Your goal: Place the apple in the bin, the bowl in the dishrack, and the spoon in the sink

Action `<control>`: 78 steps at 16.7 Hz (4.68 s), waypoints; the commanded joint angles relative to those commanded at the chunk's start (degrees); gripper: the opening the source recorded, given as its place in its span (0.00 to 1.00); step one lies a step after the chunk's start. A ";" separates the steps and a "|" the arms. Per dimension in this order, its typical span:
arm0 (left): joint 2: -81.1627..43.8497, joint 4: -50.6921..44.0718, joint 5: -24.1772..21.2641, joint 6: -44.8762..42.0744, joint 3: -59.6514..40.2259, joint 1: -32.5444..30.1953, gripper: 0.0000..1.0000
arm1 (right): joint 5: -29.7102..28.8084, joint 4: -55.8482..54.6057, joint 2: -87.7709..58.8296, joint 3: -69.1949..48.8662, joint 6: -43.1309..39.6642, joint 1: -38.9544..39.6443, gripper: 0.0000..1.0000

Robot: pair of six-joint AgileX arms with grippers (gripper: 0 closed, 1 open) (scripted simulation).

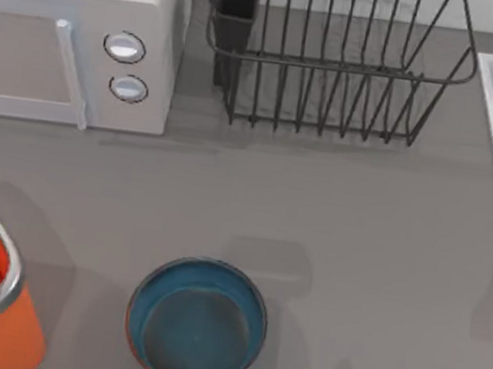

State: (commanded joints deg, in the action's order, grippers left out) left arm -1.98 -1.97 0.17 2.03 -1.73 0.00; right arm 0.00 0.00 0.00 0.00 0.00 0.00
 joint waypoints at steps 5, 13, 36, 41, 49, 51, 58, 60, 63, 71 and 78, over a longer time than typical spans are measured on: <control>1.98 1.97 -0.16 -2.03 1.73 0.00 1.00 | 0.00 0.00 0.00 0.00 0.00 0.00 1.00; 1.98 1.97 -0.16 -2.03 1.73 0.00 1.00 | 0.06 8.39 -12.37 -10.85 8.71 10.31 1.00; 1.98 1.97 -0.16 -2.03 1.73 0.00 1.00 | -0.08 71.80 -111.12 -93.60 57.46 52.77 1.00; 1.98 1.97 -0.16 -2.03 1.73 0.00 1.00 | -0.07 72.31 -111.66 -93.96 57.68 52.75 1.00; 1.98 1.97 -0.16 -2.03 1.73 0.00 1.00 | -0.09 59.69 -114.67 -84.73 57.66 52.68 1.00; 1.98 1.97 -0.16 -2.03 1.73 0.00 1.00 | -0.10 54.58 -116.03 -81.15 57.75 52.76 1.00; 1.98 1.97 -0.16 -2.03 1.73 0.00 1.00 | -0.11 51.28 -117.18 -78.44 57.92 52.91 0.92; 1.98 1.97 -0.16 -2.03 1.73 0.00 1.00 | -0.11 51.28 -117.18 -78.44 57.92 52.91 0.77; 1.98 1.97 -0.16 -2.03 1.73 0.00 1.00 | -0.11 51.28 -117.18 -78.44 57.92 52.91 0.55; 1.98 1.97 -0.16 -2.03 1.73 0.00 1.00 | -0.11 51.28 -117.18 -78.44 57.92 52.91 0.00; 1.98 1.97 -0.16 -2.03 1.73 0.00 1.00 | -0.11 51.28 -117.18 -78.44 57.92 52.91 0.00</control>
State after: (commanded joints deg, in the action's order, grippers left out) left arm 0.00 0.00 0.00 0.00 0.00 0.00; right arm -0.11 51.28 -117.18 -78.44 57.92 52.91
